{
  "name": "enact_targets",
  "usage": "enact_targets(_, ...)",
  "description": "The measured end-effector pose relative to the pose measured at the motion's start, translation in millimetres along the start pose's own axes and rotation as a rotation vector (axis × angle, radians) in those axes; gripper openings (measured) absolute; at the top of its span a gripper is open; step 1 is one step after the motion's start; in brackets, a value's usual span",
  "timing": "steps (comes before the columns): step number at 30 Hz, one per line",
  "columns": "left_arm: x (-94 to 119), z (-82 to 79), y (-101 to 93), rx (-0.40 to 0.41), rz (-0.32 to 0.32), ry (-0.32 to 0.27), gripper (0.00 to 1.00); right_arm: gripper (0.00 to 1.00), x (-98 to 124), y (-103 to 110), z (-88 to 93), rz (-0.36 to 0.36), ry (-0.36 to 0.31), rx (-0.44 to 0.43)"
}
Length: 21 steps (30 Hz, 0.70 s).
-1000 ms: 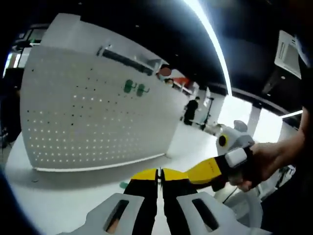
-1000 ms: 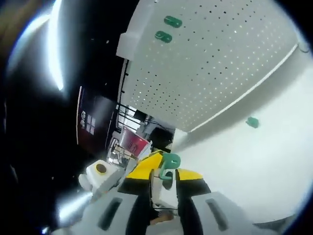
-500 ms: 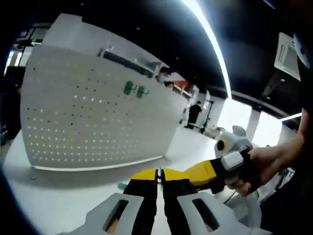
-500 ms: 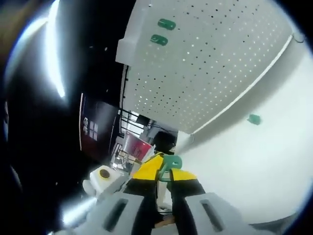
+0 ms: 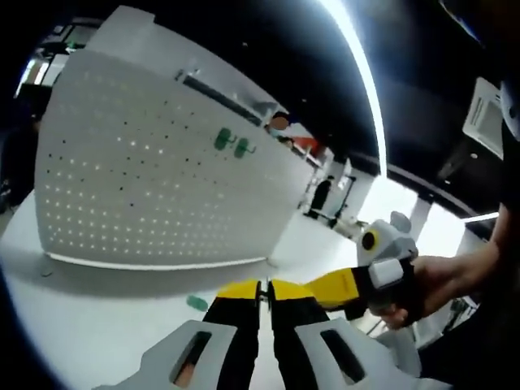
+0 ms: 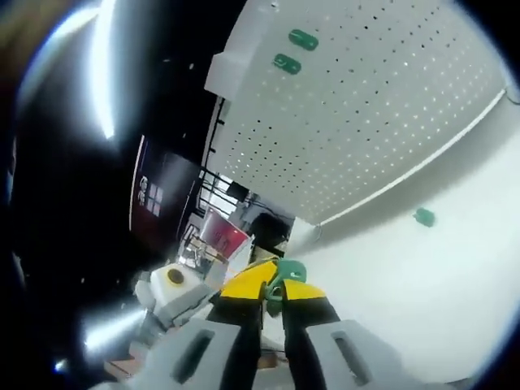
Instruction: Insert the hook assembly into the mounting plate slot until the hook locks in place.
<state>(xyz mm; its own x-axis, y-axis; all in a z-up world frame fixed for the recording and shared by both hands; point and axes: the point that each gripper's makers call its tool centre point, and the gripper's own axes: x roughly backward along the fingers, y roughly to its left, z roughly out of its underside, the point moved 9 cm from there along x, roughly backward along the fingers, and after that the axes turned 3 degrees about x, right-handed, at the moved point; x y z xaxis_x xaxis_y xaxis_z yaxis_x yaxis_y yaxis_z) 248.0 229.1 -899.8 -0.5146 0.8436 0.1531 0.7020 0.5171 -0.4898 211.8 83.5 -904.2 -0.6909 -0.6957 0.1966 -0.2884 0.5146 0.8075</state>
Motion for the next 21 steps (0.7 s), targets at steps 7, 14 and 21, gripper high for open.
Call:
enact_targets(7,-0.4,2.6,1.5,0.055,0.008,0.024,0.04,0.05,-0.6,-0.2,-2.9,0.008,0.035,0.081)
enact_targets(14,2.0,3.7,2.9,0.087,0.028,0.055,0.04,0.05,-1.2,2.7,-8.2,0.006,0.126,0.299)
enact_targets(21,2.7,4.2,3.5,0.119,0.05,0.076,0.04,0.05,-1.5,6.1,-12.3,0.007,0.164,0.42)
